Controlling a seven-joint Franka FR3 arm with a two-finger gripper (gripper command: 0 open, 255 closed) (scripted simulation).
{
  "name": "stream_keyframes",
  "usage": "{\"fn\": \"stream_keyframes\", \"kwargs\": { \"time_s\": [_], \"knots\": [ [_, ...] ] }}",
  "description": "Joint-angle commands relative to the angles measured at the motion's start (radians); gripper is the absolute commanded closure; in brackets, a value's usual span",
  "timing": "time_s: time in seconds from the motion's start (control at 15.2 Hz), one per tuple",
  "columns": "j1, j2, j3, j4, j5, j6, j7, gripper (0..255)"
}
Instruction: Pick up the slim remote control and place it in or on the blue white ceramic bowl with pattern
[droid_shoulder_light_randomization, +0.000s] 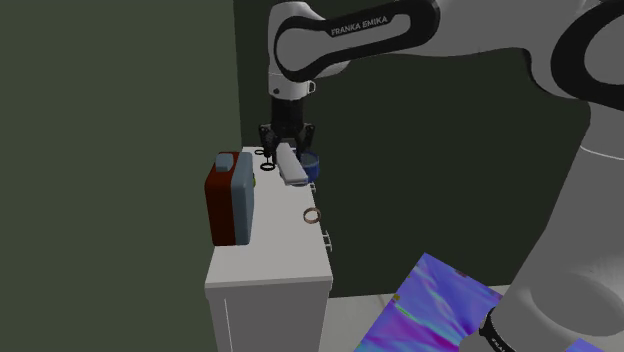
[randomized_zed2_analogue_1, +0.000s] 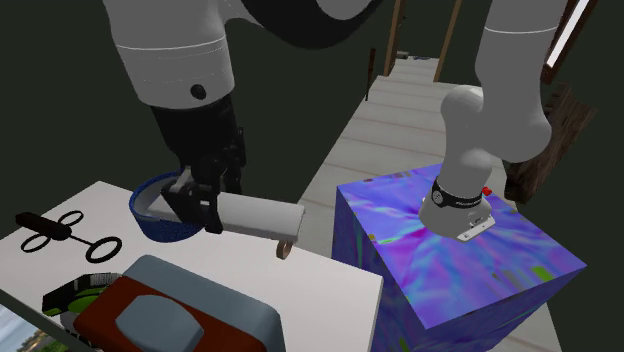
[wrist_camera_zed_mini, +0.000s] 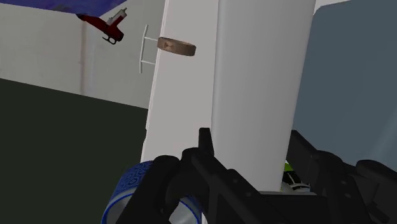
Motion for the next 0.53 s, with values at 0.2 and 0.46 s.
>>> {"fn": "stream_keyframes", "kwargs": {
  "time_s": [0.2, 0.46],
  "knots": [
    [-0.047, 0.090, -0.040, 0.130, -0.018, -0.040, -0.089, 255],
    [-0.078, 0.185, -0.068, 0.268, -0.034, -0.082, -0.154, 255]
  ]
}}
